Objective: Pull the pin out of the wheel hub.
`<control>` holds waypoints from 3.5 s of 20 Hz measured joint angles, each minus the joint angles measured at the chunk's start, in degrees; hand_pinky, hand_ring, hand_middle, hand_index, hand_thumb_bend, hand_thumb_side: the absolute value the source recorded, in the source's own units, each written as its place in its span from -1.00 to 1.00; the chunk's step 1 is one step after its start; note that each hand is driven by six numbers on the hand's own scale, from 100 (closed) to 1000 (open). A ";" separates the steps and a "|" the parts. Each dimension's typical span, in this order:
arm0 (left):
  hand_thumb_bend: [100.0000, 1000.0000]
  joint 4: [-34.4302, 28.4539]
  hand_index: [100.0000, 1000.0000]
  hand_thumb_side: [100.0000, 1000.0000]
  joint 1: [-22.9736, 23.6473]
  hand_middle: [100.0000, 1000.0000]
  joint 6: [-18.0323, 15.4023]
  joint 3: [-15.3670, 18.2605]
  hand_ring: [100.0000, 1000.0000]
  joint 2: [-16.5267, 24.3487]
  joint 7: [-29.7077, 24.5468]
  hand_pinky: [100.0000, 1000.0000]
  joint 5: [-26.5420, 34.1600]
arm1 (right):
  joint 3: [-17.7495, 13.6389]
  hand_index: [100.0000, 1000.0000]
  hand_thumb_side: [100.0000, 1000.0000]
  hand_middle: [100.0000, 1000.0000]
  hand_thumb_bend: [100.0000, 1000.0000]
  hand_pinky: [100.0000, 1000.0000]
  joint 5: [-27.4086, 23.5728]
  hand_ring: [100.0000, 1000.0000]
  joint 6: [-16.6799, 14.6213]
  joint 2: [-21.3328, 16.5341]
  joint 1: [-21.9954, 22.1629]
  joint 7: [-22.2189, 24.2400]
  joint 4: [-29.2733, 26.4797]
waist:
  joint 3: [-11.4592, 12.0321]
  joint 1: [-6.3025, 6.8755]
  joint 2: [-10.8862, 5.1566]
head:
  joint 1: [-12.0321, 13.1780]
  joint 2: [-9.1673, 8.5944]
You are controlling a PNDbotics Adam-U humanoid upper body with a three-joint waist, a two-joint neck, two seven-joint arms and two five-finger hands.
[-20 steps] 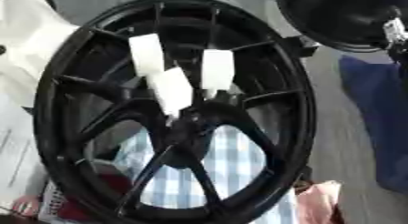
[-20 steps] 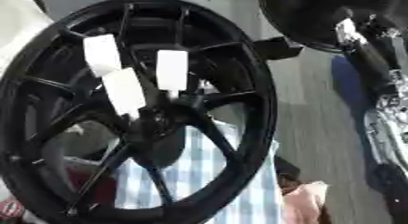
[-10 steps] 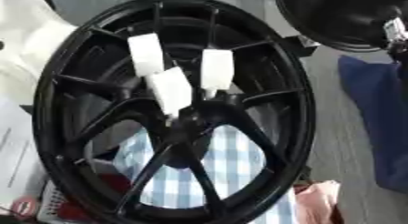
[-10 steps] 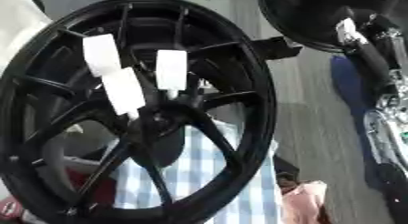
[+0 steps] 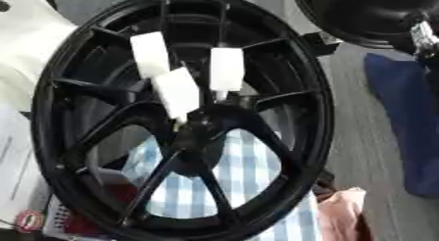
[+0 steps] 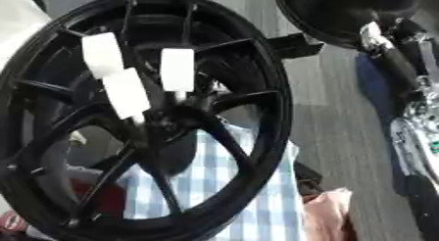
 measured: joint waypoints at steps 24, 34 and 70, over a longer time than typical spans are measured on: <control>-0.39 10.50 0.74 0.37 -30.72 0.58 13.75 -22.06 0.72 -2.83 -29.29 0.62 -6.55 | 1.42 0.28 -0.22 0.18 -0.82 0.53 0.10 0.19 1.07 -1.47 1.65 1.04 1.25 | 0.32 1.09 -1.57 | -2.06 0.52; -0.19 12.75 0.74 0.28 -34.37 0.58 19.03 -24.36 0.74 -7.51 -33.55 0.65 -7.49 | 1.74 0.27 -0.21 0.17 -0.82 0.53 0.10 0.19 1.17 -1.45 1.09 1.21 1.74 | -0.46 1.58 -0.98 | -1.24 0.52; -1.00 16.82 -0.01 -0.22 -33.53 -0.31 20.19 -24.10 -0.05 -9.34 -35.88 0.17 -15.20 | 1.73 0.26 -0.20 0.16 -0.81 0.53 -0.23 0.18 0.29 -0.38 1.71 0.58 2.80 | -0.93 1.20 0.27 | 0.68 0.47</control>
